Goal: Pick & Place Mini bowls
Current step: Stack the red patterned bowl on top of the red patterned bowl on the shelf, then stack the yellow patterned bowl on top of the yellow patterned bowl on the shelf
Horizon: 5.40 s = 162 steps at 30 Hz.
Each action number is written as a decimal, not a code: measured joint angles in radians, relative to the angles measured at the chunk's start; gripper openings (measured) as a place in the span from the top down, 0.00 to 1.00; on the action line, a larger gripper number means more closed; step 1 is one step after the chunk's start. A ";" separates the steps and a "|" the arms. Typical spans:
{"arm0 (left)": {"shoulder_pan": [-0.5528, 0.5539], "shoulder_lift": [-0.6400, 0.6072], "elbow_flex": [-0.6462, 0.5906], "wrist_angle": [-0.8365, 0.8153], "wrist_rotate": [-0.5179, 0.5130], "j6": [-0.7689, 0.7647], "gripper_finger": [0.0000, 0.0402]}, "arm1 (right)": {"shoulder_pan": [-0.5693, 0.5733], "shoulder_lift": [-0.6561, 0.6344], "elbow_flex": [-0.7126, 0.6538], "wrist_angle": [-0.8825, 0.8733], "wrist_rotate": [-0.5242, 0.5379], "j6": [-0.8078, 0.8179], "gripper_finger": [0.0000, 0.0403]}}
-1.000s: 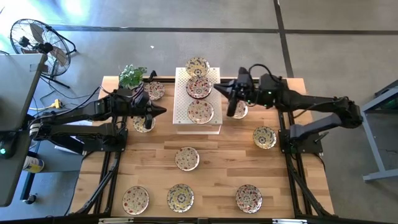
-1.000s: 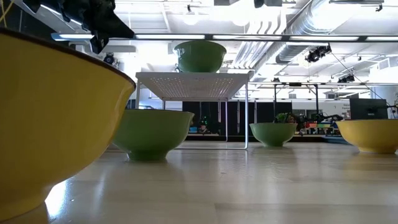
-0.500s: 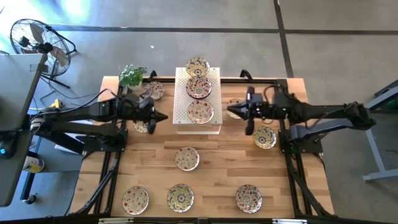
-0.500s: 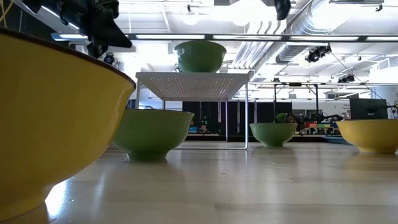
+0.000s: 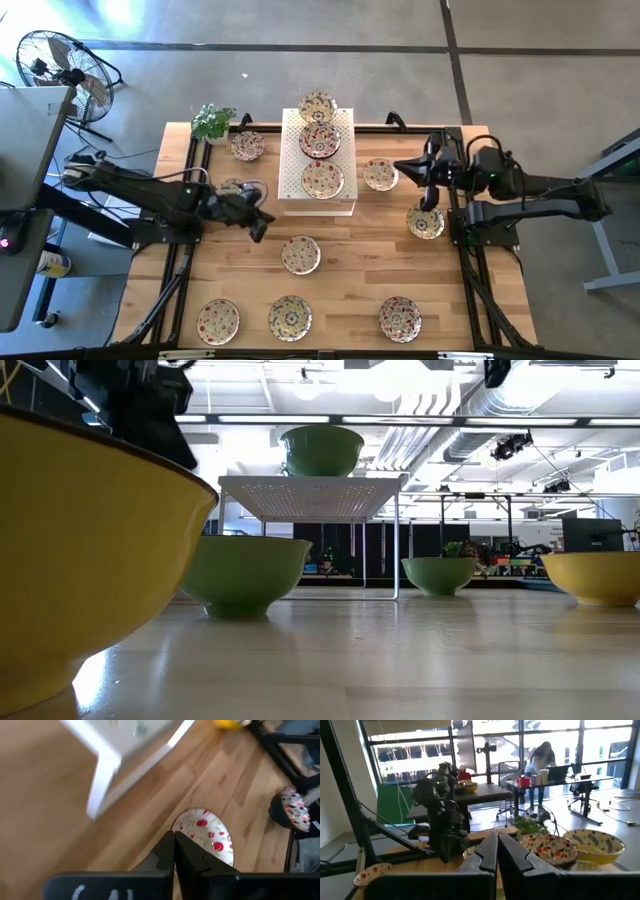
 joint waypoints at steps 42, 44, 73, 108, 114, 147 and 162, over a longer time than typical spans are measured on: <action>-0.041 0.454 0.000 0.222 0.164 -0.237 0.84 | -0.011 -0.009 0.000 -0.064 -0.019 -0.023 1.00; -0.040 0.454 0.000 0.221 0.172 -0.230 0.92 | -0.011 -0.009 0.000 -0.064 -0.019 -0.024 1.00; 0.116 0.266 0.733 -0.485 0.124 -0.218 0.99 | -0.011 -0.007 0.000 -0.064 -0.019 -0.020 1.00; 0.471 0.565 0.918 -0.592 0.291 -0.164 0.97 | -0.010 -0.007 0.001 -0.072 -0.019 -0.018 1.00; 0.471 0.571 0.918 -0.590 0.282 -0.167 0.96 | -0.010 -0.006 0.001 -0.073 -0.019 -0.024 1.00; 0.471 0.539 0.919 -0.581 0.255 -0.064 0.70 | -0.010 -0.006 0.001 -0.073 -0.019 -0.033 1.00; 0.387 0.486 0.915 -0.345 0.184 0.402 0.99 | -0.010 -0.007 0.000 -0.081 0.024 -0.025 1.00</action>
